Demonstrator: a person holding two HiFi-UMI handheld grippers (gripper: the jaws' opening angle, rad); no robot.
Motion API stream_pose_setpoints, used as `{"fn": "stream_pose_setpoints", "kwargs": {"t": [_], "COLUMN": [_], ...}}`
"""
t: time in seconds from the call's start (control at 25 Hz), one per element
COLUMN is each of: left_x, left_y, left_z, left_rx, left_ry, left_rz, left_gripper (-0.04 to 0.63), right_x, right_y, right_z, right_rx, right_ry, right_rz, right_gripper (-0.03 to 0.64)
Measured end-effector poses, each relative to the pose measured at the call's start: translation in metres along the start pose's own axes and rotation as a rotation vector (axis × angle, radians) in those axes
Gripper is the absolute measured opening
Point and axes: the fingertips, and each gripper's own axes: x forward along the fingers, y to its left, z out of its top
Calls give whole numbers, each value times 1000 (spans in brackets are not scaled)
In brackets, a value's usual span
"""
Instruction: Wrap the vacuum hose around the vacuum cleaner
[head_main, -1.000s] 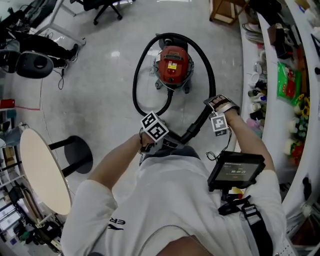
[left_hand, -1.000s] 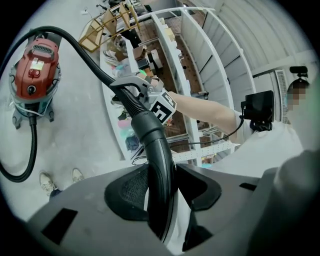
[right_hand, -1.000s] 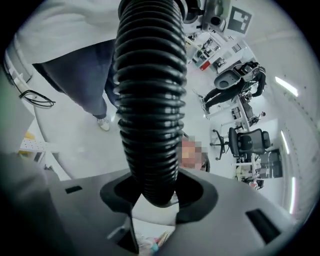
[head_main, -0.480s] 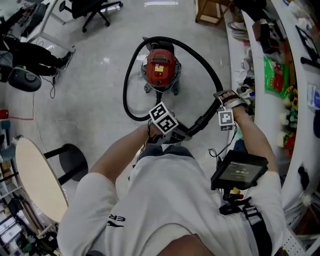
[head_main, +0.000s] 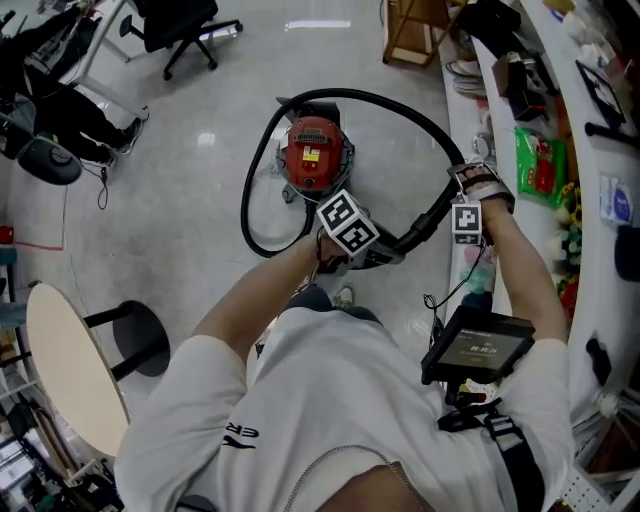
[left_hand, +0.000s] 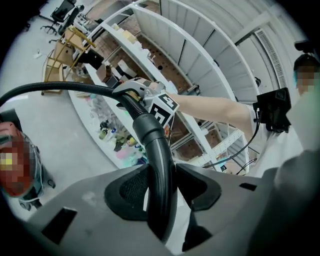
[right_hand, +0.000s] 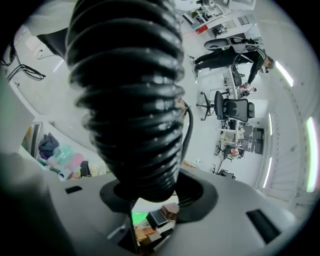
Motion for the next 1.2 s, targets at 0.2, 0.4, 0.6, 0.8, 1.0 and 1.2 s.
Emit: {"fn": "stream_pose_setpoints", "kwargs": {"t": [0.2,0.4,0.6,0.8,1.0,1.2], "left_x": [-33,-88,-129,-133,-137,-145], "left_y": [27,71,115,160,196,230], "left_z": [44,86,126,155,186,207], "left_rx": [21,38,20,-40,-92,-145], "left_ry": [-58,-97,-131,-186,-223,-239], "left_rz": [52,108,166,245,317,377], "left_gripper": [161,161,161,161,161,161], "right_x": [24,65,113,169,219,262], "right_y": [-67,-139,-197,-218,-233,-240], "right_z": [-20,-26,-32,-39,-48,-51], "right_rx": [-35,-24,-26,-45,-68,-107], "right_ry": [37,57,67,27,-9,-52], "right_rz": [-30,-44,-41,-19,23,60], "right_gripper": [181,181,181,181,181,181]}}
